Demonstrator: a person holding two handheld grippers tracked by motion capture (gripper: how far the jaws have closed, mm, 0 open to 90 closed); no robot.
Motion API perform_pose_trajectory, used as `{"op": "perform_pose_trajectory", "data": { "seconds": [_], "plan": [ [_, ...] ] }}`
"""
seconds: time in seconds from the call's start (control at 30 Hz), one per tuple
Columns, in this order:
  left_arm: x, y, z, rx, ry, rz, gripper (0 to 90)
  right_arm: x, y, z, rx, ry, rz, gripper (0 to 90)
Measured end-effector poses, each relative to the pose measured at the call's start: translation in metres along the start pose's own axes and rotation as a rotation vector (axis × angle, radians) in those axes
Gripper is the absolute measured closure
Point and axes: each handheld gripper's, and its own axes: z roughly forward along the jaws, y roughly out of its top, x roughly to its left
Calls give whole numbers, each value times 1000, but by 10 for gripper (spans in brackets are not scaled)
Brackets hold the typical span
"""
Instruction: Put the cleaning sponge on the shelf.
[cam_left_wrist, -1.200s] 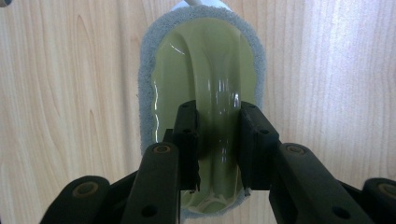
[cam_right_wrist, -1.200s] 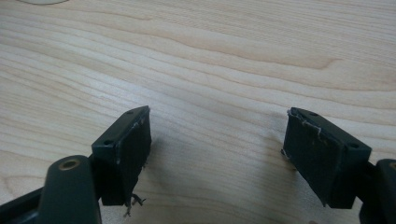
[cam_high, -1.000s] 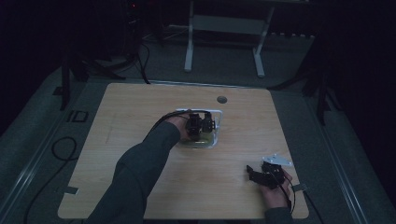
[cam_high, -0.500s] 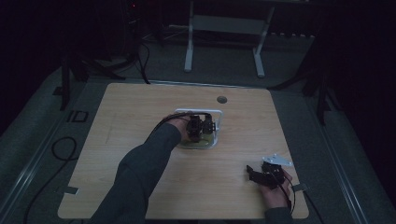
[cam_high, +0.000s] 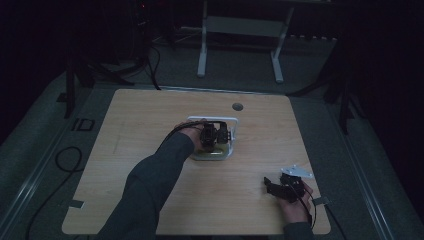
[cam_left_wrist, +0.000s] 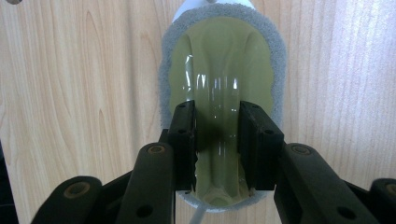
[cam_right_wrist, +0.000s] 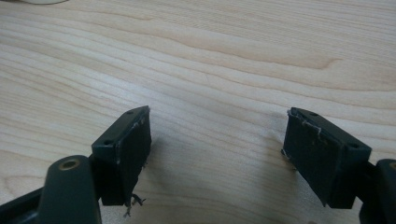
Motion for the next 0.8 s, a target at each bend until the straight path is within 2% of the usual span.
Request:
{"op": "perform_pose_trajectory", "data": {
  "seconds": [0.33, 0.53, 0.8],
  "plan": [
    [1, 1, -2, -5, 6, -10, 606, 0, 0, 0, 0, 0, 0, 228],
    [0, 1, -2, 14, 9, -41, 565, 0, 0, 0, 0, 0, 0, 228],
    [-2, 2, -6, 12, 9, -52, 552, 0, 0, 0, 0, 0, 0, 228]
  ]
}}
